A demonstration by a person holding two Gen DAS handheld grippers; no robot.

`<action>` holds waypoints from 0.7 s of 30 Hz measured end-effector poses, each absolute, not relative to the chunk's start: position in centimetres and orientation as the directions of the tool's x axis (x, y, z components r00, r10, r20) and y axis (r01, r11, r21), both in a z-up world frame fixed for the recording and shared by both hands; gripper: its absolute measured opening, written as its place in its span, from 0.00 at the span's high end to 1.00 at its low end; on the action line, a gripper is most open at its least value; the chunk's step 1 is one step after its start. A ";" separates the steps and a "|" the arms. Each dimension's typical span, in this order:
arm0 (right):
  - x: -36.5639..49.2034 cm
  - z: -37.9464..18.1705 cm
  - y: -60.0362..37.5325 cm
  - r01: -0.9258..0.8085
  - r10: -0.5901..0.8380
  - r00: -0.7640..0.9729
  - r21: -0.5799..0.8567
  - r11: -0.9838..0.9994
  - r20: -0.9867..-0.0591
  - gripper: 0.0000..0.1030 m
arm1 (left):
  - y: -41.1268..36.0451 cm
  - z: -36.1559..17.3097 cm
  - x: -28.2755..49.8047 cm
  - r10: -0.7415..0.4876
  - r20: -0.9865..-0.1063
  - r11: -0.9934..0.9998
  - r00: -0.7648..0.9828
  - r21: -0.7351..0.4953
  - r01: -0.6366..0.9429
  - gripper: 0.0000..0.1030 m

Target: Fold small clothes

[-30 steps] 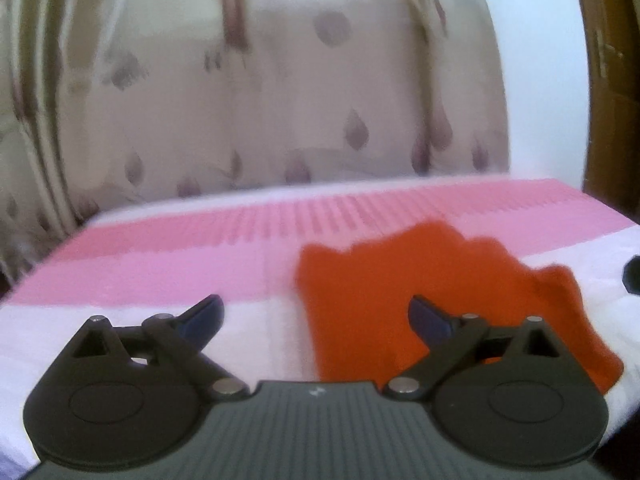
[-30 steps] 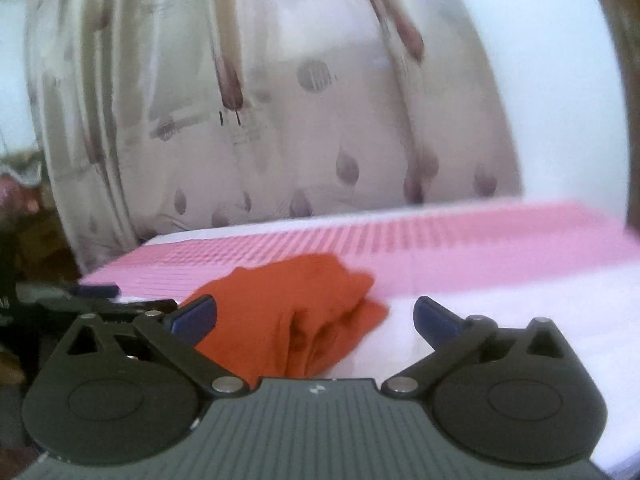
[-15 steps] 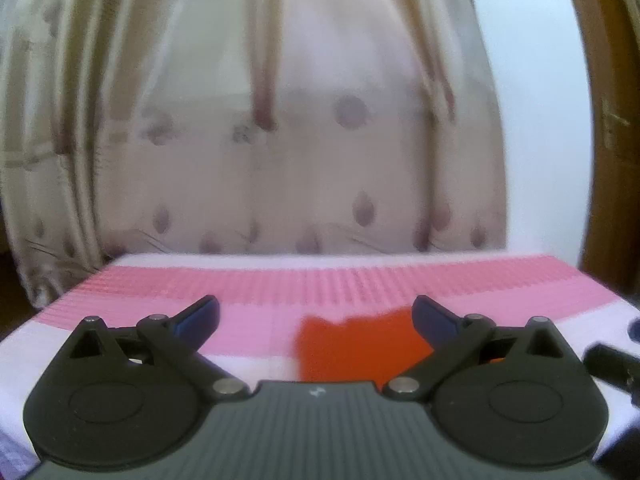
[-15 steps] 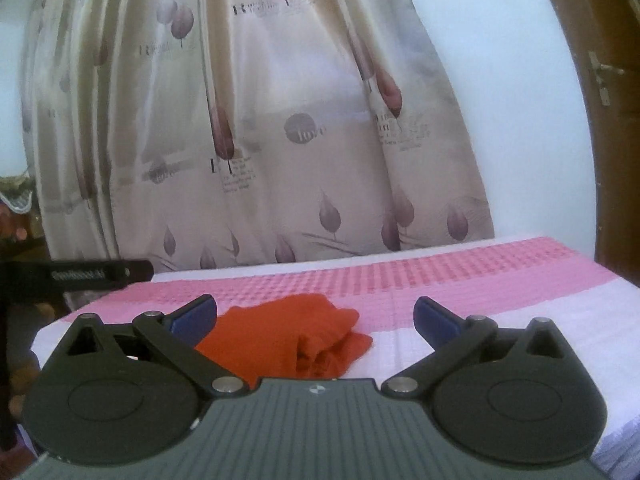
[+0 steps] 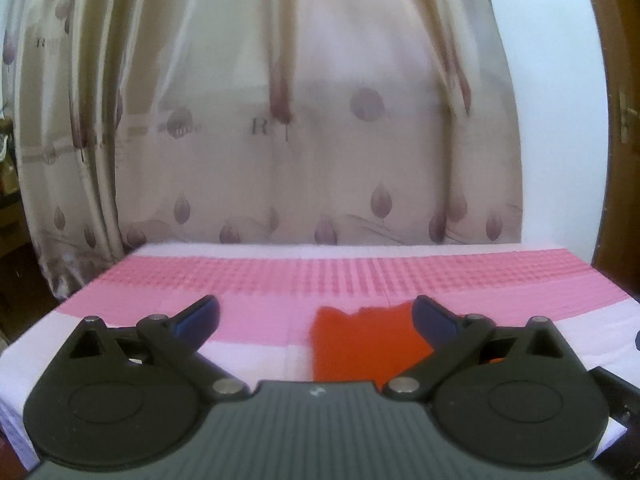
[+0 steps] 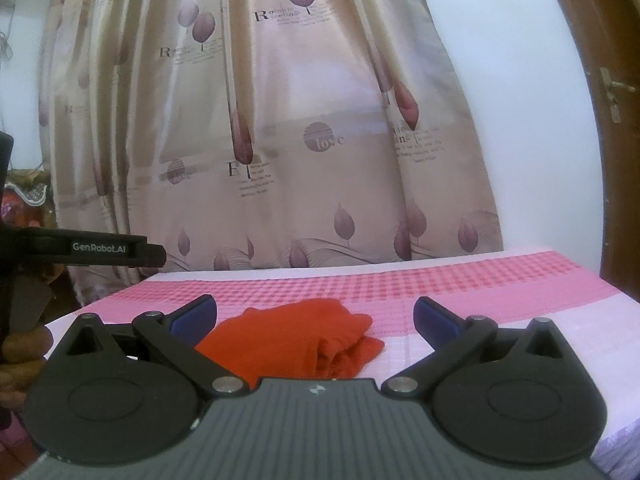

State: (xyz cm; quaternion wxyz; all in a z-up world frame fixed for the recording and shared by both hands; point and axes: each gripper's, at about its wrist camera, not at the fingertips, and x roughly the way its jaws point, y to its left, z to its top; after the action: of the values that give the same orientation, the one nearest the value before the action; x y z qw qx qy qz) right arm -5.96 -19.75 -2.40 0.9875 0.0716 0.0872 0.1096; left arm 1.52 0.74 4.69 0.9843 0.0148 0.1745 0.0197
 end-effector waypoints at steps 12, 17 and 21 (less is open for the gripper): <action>-5.5 -3.1 -18.8 -0.218 0.245 0.947 0.144 0.965 -0.207 0.00 | 1.8 2.9 1.8 0.001 -0.383 1.000 0.924 -0.023 -0.010 0.00; -5.3 -3.4 -18.4 -0.221 0.251 0.941 0.148 0.964 -0.226 0.00 | 2.3 2.1 2.5 0.011 -0.386 0.999 0.922 -0.035 -0.027 0.00; -5.3 -3.4 -18.3 -0.202 0.229 0.947 0.137 0.970 -0.224 0.00 | 2.6 1.5 2.9 0.022 -0.397 0.999 0.917 -0.027 -0.036 0.00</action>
State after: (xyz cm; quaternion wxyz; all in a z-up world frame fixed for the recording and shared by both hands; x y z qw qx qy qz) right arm -5.27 -18.30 -3.42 0.9852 0.0560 0.1200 0.1092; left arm 2.90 2.56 1.52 0.9790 -0.0170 0.2026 0.0147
